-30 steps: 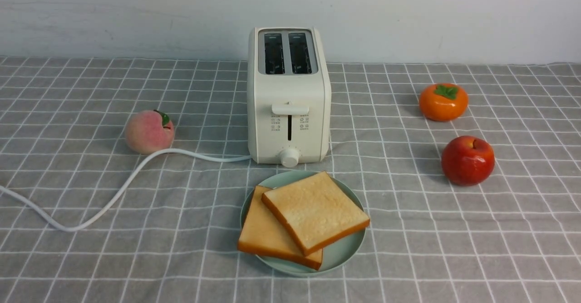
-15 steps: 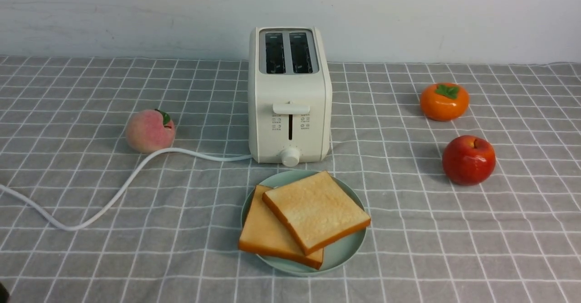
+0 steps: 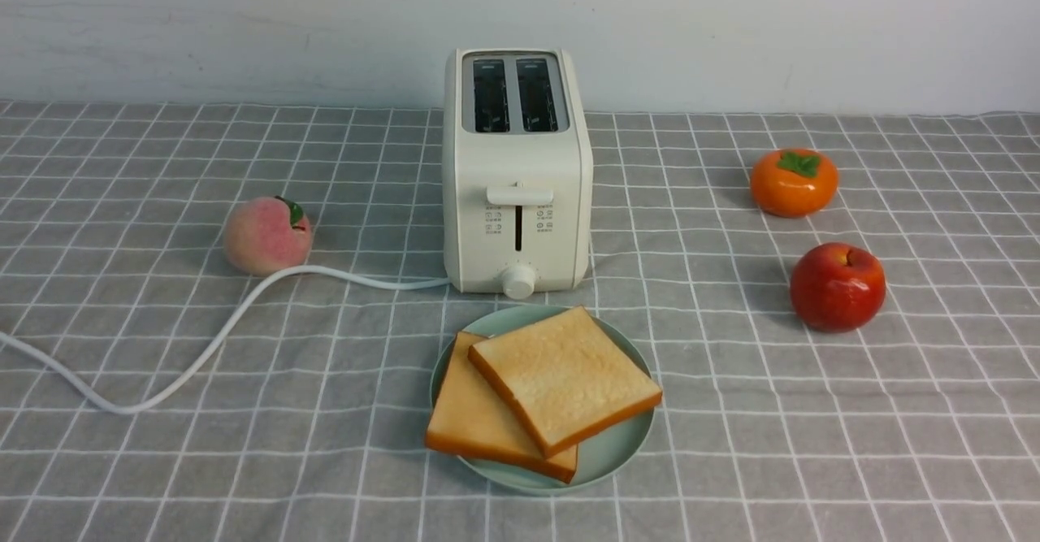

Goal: Take toasted bread from bread machine on grey coffee table place on plate.

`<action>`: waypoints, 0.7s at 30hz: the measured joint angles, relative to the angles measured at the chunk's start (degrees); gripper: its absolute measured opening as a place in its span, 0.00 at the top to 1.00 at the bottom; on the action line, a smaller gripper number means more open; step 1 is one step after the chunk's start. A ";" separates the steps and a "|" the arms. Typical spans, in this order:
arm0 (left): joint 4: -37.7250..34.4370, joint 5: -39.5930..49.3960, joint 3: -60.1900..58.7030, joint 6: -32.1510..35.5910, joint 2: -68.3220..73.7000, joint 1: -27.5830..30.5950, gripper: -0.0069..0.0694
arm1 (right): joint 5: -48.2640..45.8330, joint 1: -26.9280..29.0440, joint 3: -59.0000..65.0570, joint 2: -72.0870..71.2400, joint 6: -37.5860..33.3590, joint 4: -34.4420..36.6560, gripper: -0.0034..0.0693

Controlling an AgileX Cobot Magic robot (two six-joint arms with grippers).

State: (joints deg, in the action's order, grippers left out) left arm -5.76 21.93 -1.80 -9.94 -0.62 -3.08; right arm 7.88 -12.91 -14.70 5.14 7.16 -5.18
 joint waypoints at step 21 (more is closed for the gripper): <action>0.00 0.17 0.00 0.00 0.00 0.00 0.91 | -14.55 3.05 6.54 -2.50 3.71 -2.12 0.83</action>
State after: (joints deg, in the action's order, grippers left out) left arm -5.76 22.09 -1.80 -9.94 -0.62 -3.08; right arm -6.68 -9.87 -8.16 2.64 10.88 -7.30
